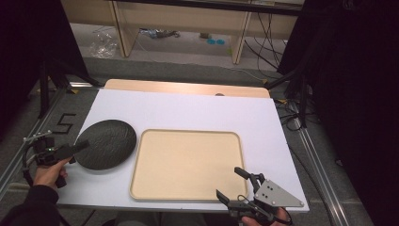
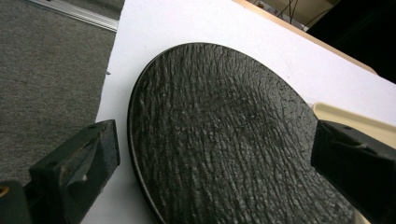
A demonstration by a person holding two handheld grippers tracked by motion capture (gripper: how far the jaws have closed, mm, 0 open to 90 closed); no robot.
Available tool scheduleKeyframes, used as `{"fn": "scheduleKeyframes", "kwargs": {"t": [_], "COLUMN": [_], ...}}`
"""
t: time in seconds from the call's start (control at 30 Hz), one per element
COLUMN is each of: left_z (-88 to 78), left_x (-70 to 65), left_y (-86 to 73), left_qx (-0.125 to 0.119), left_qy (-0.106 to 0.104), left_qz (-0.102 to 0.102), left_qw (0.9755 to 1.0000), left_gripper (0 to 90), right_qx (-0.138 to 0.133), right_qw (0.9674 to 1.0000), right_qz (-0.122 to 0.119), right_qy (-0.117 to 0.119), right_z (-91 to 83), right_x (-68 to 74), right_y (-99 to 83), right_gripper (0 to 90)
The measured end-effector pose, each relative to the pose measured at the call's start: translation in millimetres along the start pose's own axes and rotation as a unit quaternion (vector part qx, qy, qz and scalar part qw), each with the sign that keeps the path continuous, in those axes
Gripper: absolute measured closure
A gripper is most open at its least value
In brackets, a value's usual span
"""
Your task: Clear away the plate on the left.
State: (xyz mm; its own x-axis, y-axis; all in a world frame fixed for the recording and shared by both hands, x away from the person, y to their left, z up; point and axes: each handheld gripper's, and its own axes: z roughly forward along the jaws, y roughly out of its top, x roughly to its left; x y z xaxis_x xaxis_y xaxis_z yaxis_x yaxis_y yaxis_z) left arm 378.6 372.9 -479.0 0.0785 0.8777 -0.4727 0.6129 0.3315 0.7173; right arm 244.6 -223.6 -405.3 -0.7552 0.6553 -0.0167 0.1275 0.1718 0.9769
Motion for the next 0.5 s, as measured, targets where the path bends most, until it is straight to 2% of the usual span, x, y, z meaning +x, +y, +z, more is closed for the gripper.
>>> {"fn": "scheduleKeyframes", "kwargs": {"t": [0.03,0.1,0.17,0.2,0.23,0.43,0.5], "left_z": [-0.4,-0.3,0.1,0.2,1.0,2.3,3.1], "left_x": [2.3,7.2,11.1,13.1,14.5,17.4,18.3], "left_y": [0.8,1.1,0.8,0.6,0.6,0.1,-0.3], "left_qx": [0.002,-0.011,-0.011,-0.007,-0.008,0.000,0.000], "left_qy": [-0.002,-0.019,-0.020,-0.019,-0.026,-0.025,-0.045], "left_qz": [-0.005,-0.024,-0.034,-0.035,-0.042,-0.043,-0.046], "left_qw": [1.0000,0.9995,0.9991,0.9992,0.9987,0.9988,0.9979], "left_gripper": [1.1,2.2,2.5,2.5,2.9,5.4,7.4], "right_qx": [0.000,0.006,0.003,-0.002,-0.001,-0.007,-0.008], "right_qw": [1.0000,1.0000,1.0000,1.0000,1.0000,0.9999,0.9999], "right_qz": [0.000,0.000,0.001,-0.005,-0.005,-0.009,-0.010], "right_qy": [0.000,0.001,0.003,0.000,0.001,0.010,0.012], "right_z": [0.0,0.0,-0.5,-0.3,-0.3,0.1,0.6], "right_x": [0.0,0.5,0.8,0.0,0.1,0.6,1.0], "right_y": [0.0,-0.5,-0.1,0.1,-0.1,-0.2,0.0], "right_gripper": [16.1,16.1,16.1,16.2,16.1,16.0,16.0]}}
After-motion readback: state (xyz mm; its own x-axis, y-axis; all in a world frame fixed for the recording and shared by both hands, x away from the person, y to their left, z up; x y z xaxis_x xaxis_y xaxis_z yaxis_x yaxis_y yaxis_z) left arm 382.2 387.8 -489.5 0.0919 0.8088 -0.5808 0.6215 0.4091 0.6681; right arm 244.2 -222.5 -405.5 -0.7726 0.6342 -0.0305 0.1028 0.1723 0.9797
